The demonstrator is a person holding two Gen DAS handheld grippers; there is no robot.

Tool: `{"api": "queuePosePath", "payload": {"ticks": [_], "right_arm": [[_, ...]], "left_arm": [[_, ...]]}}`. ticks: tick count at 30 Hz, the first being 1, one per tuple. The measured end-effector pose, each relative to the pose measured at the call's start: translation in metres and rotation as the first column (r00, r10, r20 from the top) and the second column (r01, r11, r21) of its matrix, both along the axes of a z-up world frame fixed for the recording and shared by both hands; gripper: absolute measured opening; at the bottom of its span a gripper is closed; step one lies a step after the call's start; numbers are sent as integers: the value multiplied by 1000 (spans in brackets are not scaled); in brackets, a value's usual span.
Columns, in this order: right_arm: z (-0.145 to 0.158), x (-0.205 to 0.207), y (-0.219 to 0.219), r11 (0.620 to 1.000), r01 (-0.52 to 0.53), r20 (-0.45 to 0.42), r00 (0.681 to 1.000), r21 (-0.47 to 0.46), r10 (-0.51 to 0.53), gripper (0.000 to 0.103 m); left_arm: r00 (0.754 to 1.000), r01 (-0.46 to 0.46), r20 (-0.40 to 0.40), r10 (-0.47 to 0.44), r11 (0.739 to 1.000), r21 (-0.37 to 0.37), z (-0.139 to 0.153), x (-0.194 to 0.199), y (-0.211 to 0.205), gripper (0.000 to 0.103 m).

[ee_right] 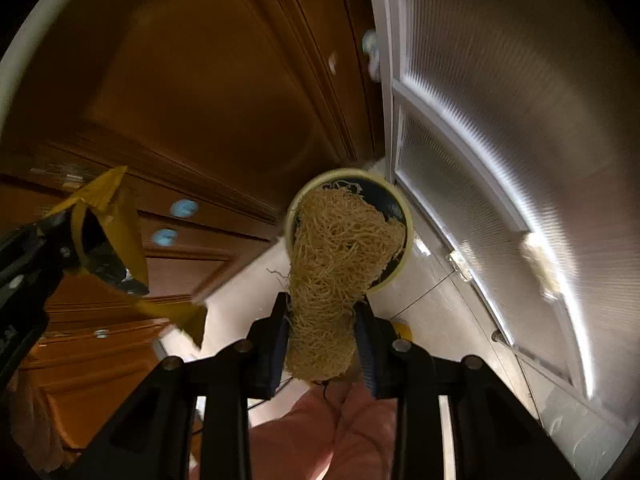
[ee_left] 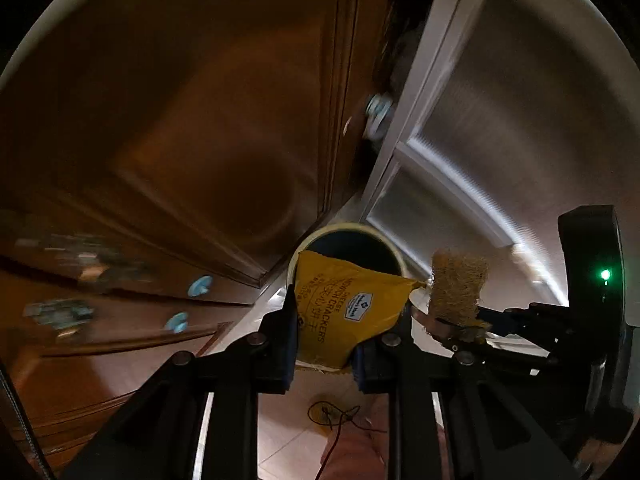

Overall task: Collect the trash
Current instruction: 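Carry both items down over the floor bin and open both grippers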

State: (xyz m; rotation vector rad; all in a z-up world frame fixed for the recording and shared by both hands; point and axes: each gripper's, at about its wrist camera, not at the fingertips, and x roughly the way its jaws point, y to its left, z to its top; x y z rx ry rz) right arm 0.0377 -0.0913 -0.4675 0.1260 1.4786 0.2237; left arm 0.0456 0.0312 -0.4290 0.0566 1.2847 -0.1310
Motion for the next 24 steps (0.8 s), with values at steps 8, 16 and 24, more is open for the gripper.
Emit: {"api": "queuePosePath", "payload": {"ticks": [8, 16, 24], "right_arm": [[-108, 35, 6, 1000, -20, -17, 1000, 9, 21, 41], [-140, 57, -4, 999, -7, -30, 1000, 33, 8, 48], [-132, 53, -14, 998, 18, -57, 998, 56, -15, 50]], "left_arm": [[998, -6, -63, 6, 1000, 10, -110, 32, -7, 35], [989, -42, -145, 39, 999, -18, -147, 49, 6, 60], [984, -67, -167, 63, 998, -19, -145, 48, 10, 61]]}}
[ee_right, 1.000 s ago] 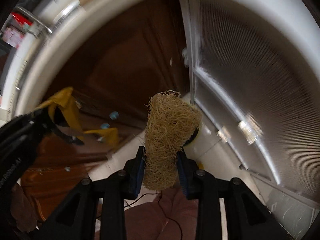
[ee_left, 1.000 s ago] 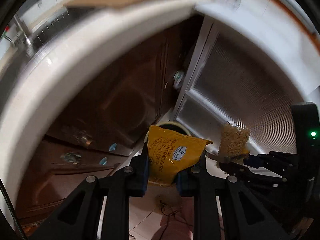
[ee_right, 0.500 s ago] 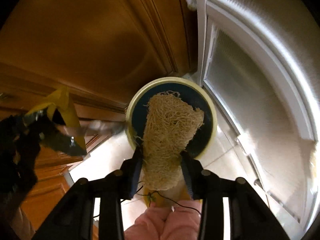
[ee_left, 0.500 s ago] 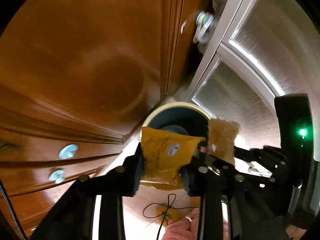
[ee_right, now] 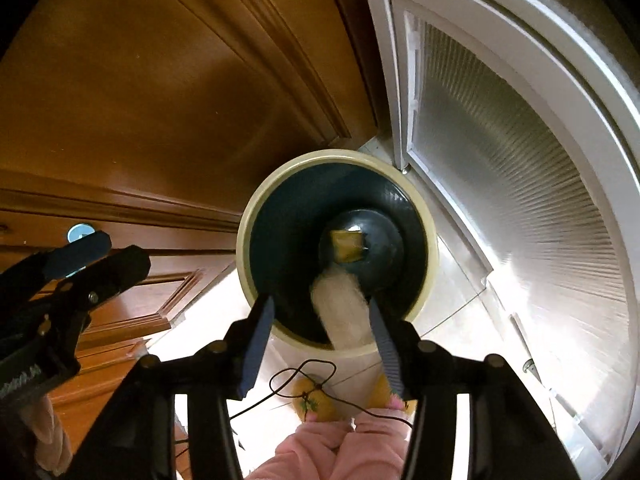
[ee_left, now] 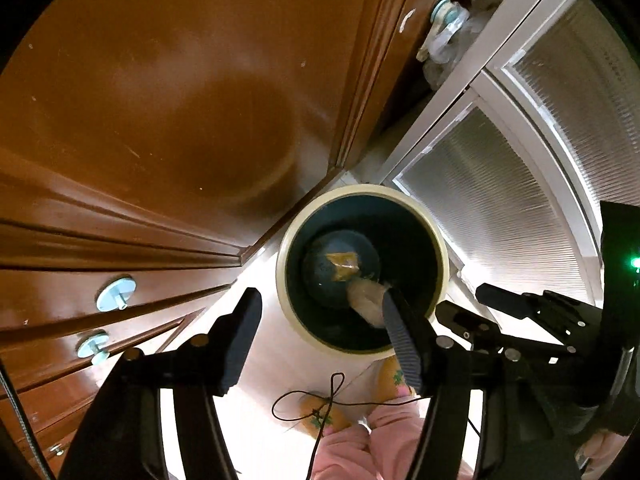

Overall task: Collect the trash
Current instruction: 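Carry both items down over the floor bin and open both grippers, then raise both tools back toward the cluttered counter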

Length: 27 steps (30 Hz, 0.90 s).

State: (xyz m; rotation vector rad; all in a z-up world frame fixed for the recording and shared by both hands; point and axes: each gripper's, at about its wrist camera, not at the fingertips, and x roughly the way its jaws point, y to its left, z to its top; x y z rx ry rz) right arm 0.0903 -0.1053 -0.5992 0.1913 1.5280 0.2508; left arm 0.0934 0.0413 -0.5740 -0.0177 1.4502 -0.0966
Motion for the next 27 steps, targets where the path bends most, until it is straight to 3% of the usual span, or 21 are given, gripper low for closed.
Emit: {"api": "queuePosePath", "payload": {"ticks": [5, 13, 18, 27], "right_arm": [[22, -8, 3, 1000, 2, 45, 999, 0, -2, 50], [102, -30, 4, 1000, 18, 158, 987, 18, -21, 50], [174, -46, 11, 1000, -11, 196, 981, 11, 9, 50], [298, -69, 22, 998, -55, 285, 957, -30, 61, 50]], "left_arm": [[1000, 2, 24, -2, 1000, 10, 24, -6, -4, 61], [997, 6, 75, -8, 1000, 23, 101, -27, -6, 61], [991, 36, 128, -42, 998, 47, 170, -45, -3, 61], [963, 72, 262, -63, 997, -25, 314, -77, 8, 61]]}}
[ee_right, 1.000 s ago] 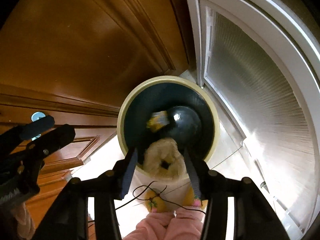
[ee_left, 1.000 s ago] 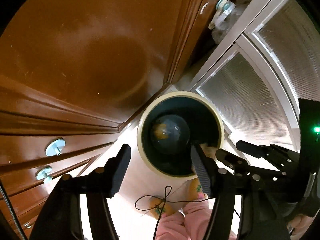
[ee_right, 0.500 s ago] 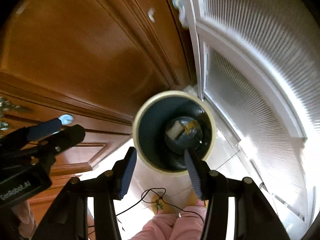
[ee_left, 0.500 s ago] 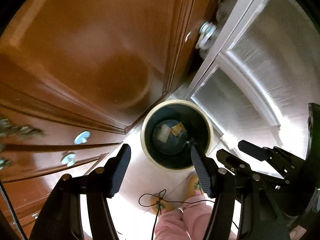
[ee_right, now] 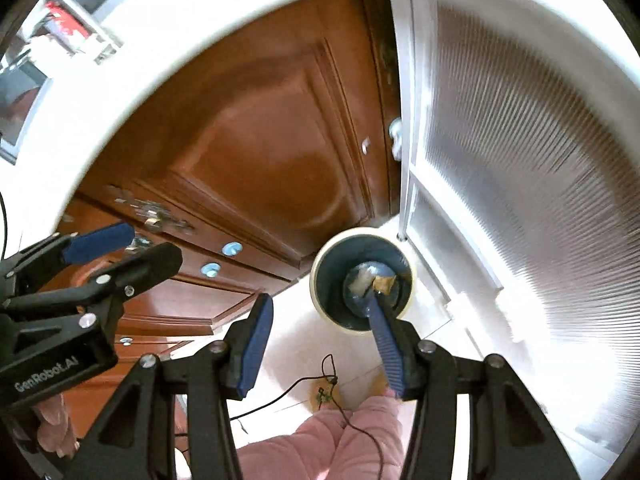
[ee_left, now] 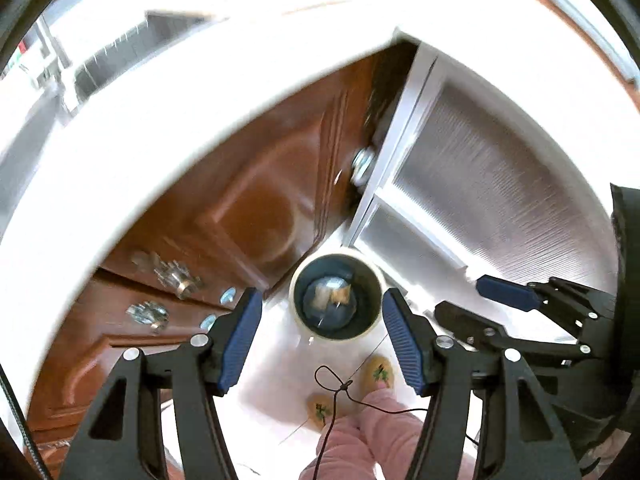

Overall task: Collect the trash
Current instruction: 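Raise both tools back toward the cluttered counter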

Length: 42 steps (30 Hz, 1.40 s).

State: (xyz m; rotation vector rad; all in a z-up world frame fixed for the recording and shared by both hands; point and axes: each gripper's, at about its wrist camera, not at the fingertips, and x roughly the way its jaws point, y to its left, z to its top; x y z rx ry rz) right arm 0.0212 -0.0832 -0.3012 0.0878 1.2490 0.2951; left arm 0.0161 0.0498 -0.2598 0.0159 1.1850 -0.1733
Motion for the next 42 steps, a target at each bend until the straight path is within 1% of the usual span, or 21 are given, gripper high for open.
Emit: {"api": "queuePosePath", "payload": {"ticks": [3, 5, 8, 9, 13, 17, 20, 25, 27, 30, 33, 36, 42], "right_arm": [[44, -10, 6, 1000, -19, 49, 999, -19, 19, 50], [68, -14, 9, 1000, -21, 76, 997, -20, 23, 50], [110, -22, 12, 1000, -11, 144, 990, -26, 14, 50], [125, -26, 12, 1000, 0, 172, 985, -21, 4, 50], [171, -32, 10, 1000, 15, 227, 974, 17, -19, 50], [207, -33, 7, 999, 50, 279, 959, 5, -49, 50], [230, -33, 4, 998, 63, 315, 947, -4, -58, 50], [251, -25, -9, 995, 91, 361, 930, -28, -75, 50], [256, -15, -19, 994, 108, 369, 925, -26, -91, 50], [260, 5, -34, 990, 140, 371, 921, -28, -120, 50], [260, 32, -56, 986, 165, 365, 920, -19, -146, 50], [253, 69, -82, 982, 190, 343, 923, -10, -175, 50], [223, 164, -140, 970, 233, 240, 940, 67, -242, 50]], "left_arm": [[998, 30, 48, -28, 999, -25, 43, -9, 3, 61], [995, 50, 85, -46, 998, -37, 68, -14, 4, 61], [989, 67, 137, -60, 997, -47, 108, -20, 11, 61], [986, 73, 152, -65, 996, -48, 117, -21, 13, 61], [968, 94, 237, -82, 995, -38, 166, -28, 14, 61], [950, 120, 295, -100, 992, -50, 203, -28, 13, 62], [940, 135, 324, -108, 989, -61, 221, -22, 14, 62], [931, 151, 345, -122, 987, -56, 237, -2, 5, 62], [931, 151, 344, -124, 987, -52, 239, 9, 0, 62], [934, 146, 337, -121, 988, -49, 239, 36, -9, 62], [937, 140, 330, -116, 989, -49, 237, 63, -19, 62], [940, 135, 320, -117, 990, -35, 232, 99, -35, 62], [959, 130, 257, -121, 991, -21, 210, 188, -75, 62]]}}
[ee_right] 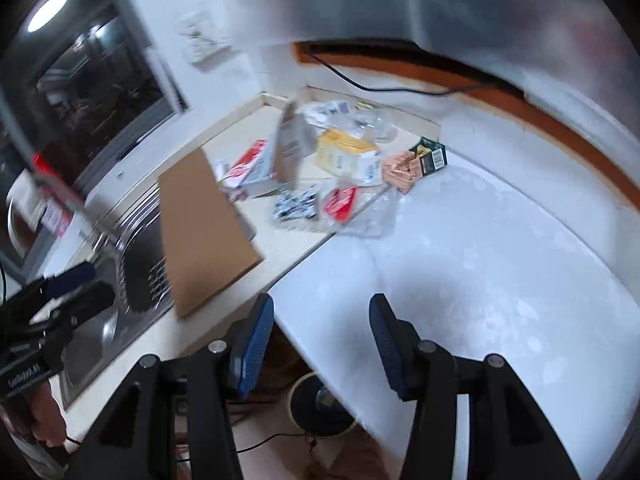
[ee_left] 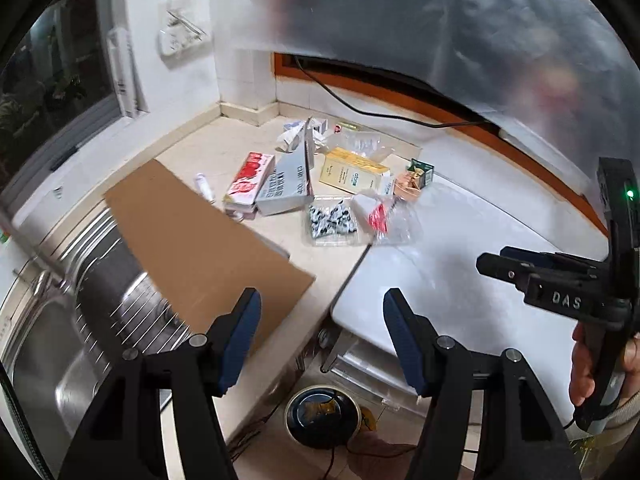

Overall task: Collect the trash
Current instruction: 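Raise both tools back toward the cluttered counter, then grasp the patterned wrapper with the left gripper while the right gripper grasps the plastic tray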

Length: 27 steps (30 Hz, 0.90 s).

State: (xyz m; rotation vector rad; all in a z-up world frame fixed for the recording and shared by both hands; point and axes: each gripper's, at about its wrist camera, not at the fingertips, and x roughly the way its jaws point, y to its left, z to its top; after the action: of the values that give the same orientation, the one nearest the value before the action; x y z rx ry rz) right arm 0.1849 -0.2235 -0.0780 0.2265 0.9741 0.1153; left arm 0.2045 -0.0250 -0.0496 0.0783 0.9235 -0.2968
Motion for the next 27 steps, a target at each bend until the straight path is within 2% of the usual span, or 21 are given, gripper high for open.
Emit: {"api": "queuePosePath", "payload": {"ticks": [8, 12, 17, 20, 27], "right_arm": [[-57, 105, -41, 999, 4, -128, 992, 50, 3, 46], [-87, 142, -50, 996, -4, -182, 983, 86, 20, 40], [-115, 166, -50, 992, -26, -227, 972, 126, 54, 36], [-129, 176, -48, 988, -41, -257, 963, 147, 78, 29], [-133, 181, -47, 991, -62, -216, 972, 123, 87, 16]], "left_arm": [[994, -22, -101, 27, 999, 50, -53, 107, -53, 61], [986, -38, -161, 47, 997, 60, -83, 147, -69, 55], [972, -57, -223, 71, 996, 68, -110, 175, -79, 55], [966, -62, -245, 79, 995, 78, -121, 182, -82, 55], [952, -63, -293, 90, 993, 100, -139, 198, -90, 55]]}}
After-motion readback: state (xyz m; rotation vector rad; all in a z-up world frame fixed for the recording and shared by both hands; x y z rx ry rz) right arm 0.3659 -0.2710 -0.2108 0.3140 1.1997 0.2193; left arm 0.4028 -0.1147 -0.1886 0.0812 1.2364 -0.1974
